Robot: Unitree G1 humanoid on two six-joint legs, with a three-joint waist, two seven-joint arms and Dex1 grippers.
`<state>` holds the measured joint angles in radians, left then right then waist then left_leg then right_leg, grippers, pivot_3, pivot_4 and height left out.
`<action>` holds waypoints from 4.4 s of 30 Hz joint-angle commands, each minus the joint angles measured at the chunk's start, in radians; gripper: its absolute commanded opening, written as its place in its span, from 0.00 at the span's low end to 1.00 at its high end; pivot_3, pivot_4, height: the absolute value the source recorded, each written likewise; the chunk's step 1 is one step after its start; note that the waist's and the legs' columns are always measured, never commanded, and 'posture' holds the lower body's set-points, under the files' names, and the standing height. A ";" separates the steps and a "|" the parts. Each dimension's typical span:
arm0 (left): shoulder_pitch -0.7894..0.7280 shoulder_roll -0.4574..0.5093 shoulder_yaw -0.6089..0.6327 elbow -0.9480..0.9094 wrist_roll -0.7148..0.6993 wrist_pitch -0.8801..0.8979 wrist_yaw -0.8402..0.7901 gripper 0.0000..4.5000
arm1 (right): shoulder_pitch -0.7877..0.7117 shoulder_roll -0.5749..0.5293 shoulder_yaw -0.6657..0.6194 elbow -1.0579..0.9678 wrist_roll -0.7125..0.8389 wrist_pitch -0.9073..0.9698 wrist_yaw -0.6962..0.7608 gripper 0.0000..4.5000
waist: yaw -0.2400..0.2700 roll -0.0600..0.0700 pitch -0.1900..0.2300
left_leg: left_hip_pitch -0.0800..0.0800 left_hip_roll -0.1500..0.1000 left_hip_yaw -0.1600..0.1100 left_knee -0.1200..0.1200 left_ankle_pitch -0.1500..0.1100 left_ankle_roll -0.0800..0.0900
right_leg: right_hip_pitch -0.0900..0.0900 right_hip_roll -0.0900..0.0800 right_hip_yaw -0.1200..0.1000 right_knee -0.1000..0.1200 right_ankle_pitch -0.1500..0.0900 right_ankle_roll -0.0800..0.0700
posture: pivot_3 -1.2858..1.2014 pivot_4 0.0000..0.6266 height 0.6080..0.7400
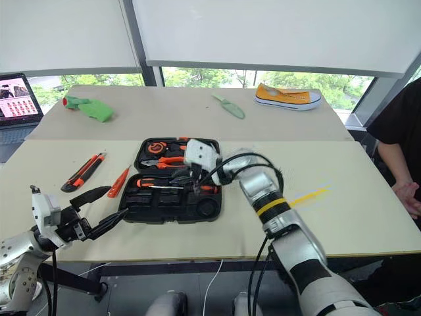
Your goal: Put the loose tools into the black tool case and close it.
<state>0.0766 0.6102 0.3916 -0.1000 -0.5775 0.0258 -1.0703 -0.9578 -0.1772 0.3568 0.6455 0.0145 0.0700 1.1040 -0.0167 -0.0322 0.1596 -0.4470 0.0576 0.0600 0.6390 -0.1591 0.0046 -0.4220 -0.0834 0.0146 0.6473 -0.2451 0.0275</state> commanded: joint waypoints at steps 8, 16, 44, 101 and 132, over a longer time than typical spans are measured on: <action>0.027 0.032 0.053 0.011 0.028 -0.028 0.029 1.00 | -0.048 0.052 -0.020 0.275 -0.057 -0.025 -0.080 0.01 | -0.009 0.001 -0.001 | 0.005 0.009 0.001 0.000 0.002 -0.003 | 0.001 0.008 0.000 0.000 0.003 -0.007 | 0.52 0.24 1.00; 0.026 0.031 0.066 0.020 0.023 -0.038 0.035 1.00 | -0.041 0.080 -0.169 0.103 0.133 -0.036 0.039 0.01 | -0.003 0.000 0.000 | 0.006 0.010 0.001 -0.007 0.001 -0.017 | -0.001 0.008 -0.001 0.000 0.003 -0.009 | 0.52 0.24 1.00; -0.006 0.030 0.047 0.034 0.026 -0.037 0.053 1.00 | -0.084 0.079 -0.084 0.395 -0.137 -0.367 -0.165 0.01 | -0.027 -0.001 -0.003 | 0.009 0.011 0.002 -0.013 0.006 -0.010 | 0.000 0.009 -0.001 0.000 0.001 -0.011 | 0.52 0.24 1.00; -0.596 0.147 -0.206 0.396 0.167 0.847 0.507 0.16 | 0.301 -0.347 -0.297 -0.805 0.435 0.139 0.031 1.00 | 0.016 -0.005 -0.001 | 0.006 0.011 0.001 -0.010 0.002 -0.019 | -0.001 0.011 0.000 0.001 -0.004 -0.009 | 0.52 0.24 1.00; -0.891 0.176 -0.614 0.797 0.602 -0.312 -0.365 0.10 | 0.467 -0.563 -0.298 -0.942 0.409 0.357 -0.029 1.00 | 0.027 -0.006 0.000 | 0.002 0.012 0.001 -0.004 0.001 -0.018 | -0.002 0.013 0.000 0.001 -0.004 -0.008 | 0.52 0.24 1.00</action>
<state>-0.7900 0.7889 -0.2105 0.6744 -0.0070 -0.2363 -1.4542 -0.4918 -0.7306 0.0959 -0.2617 0.4143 0.4244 1.0855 0.0108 -0.0386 0.1592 -0.4451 0.0697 0.0611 0.6350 -0.1578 -0.0132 -0.4235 -0.0705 0.0150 0.6479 -0.2493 0.0196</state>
